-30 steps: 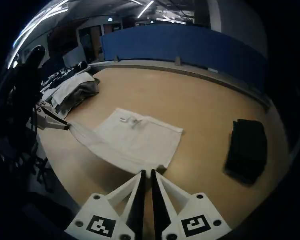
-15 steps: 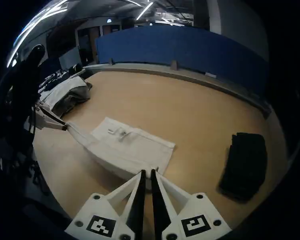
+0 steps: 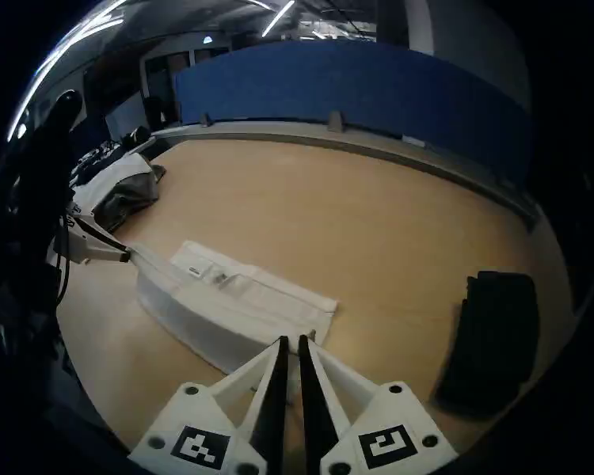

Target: Fold towel

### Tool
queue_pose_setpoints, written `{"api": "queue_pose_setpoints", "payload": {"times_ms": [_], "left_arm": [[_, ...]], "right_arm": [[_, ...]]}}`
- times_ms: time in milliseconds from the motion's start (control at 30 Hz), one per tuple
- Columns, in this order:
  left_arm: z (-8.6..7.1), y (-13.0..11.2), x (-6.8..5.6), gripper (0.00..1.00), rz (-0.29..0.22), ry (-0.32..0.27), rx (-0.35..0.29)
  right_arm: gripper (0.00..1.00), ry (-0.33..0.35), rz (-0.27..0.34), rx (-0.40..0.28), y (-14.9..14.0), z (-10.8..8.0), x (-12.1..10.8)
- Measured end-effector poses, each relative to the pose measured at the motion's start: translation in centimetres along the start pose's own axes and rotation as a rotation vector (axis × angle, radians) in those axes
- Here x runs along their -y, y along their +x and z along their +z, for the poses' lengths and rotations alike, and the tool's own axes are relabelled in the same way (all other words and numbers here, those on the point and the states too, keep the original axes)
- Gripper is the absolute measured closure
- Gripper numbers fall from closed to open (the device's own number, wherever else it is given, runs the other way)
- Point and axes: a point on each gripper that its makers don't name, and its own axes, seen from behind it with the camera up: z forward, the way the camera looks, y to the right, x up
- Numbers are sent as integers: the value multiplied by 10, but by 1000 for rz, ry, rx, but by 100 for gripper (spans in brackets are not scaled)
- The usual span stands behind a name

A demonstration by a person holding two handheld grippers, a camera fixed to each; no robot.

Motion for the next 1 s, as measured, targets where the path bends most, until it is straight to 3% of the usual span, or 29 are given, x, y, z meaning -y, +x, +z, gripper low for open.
{"api": "queue_pose_setpoints", "payload": {"times_ms": [767, 900, 1000], "left_arm": [[55, -2, 18, 87, 26, 30, 66], [60, -2, 21, 84, 24, 35, 73], [62, 0, 22, 76, 21, 36, 74]], "right_arm": [[90, -27, 46, 64, -9, 53, -18], [90, -36, 58, 72, -11, 58, -21], [87, -49, 60, 79, -12, 63, -24]]}}
